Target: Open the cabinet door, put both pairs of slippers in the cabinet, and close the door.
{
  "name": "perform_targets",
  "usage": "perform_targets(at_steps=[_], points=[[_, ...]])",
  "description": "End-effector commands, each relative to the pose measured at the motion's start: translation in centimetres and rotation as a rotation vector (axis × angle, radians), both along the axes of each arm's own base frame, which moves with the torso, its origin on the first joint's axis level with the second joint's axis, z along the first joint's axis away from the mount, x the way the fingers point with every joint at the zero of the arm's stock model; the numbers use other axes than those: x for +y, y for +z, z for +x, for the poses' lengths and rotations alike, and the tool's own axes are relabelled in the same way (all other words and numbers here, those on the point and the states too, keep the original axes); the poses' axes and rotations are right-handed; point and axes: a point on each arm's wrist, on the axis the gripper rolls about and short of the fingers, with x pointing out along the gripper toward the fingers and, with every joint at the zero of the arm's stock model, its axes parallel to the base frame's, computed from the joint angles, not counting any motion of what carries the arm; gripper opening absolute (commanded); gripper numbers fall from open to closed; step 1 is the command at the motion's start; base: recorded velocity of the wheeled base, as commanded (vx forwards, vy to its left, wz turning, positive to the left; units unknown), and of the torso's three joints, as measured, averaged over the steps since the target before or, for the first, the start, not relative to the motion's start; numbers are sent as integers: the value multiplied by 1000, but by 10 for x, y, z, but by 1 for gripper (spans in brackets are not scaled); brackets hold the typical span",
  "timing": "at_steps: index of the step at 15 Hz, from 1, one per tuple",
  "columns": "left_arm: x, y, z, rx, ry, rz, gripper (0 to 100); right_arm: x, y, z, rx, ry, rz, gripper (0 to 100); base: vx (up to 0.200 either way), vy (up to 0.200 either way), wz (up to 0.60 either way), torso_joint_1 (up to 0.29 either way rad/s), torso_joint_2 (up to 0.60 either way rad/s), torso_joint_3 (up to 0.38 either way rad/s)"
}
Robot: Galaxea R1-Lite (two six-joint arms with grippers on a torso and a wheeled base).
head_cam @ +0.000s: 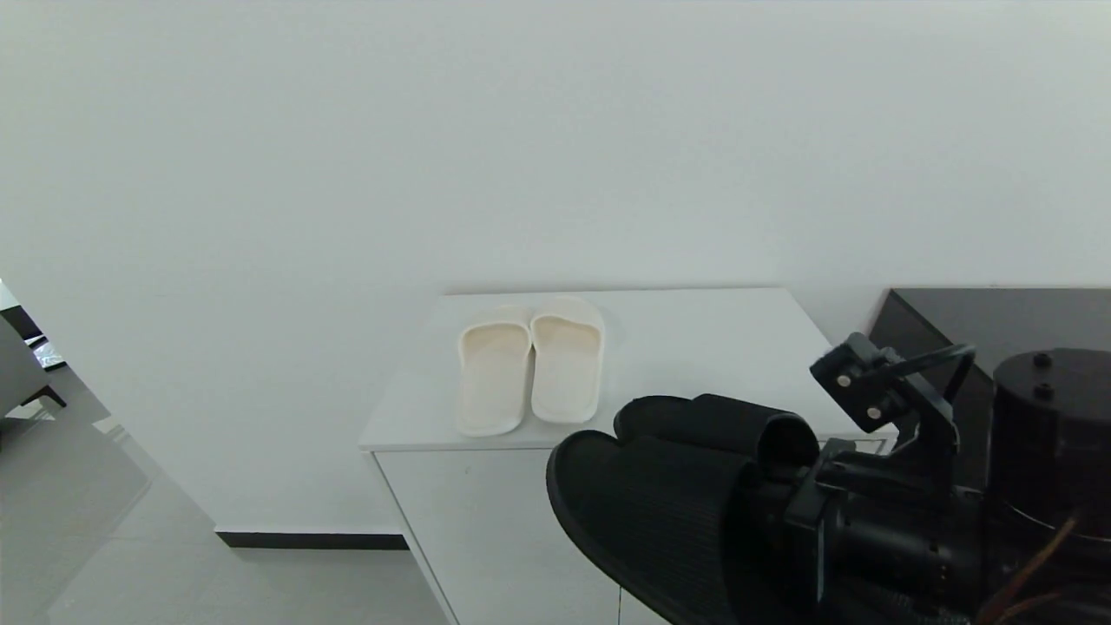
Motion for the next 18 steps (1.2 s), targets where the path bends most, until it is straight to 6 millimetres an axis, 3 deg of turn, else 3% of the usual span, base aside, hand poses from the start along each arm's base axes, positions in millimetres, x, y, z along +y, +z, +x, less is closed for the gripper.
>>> perform_targets(at_steps=[1,9,14,18], points=[[0,0,0,1,-1,0,0,-9,2,-12,-8,18,10,0,-200,0,0,12,2,2],[0,0,0,1,-1,0,0,-18,-1,-22,-3,52,17,0,-200,0,0,2,0,1],[0,0,0,1,-1,0,0,-24,-3,-27,8,98,23,0,0,0,0,0,0,0],[0,0,0,1,-1,1,0,-25,-7,-27,28,129,16,0,0,-200,0,5,-1,5]])
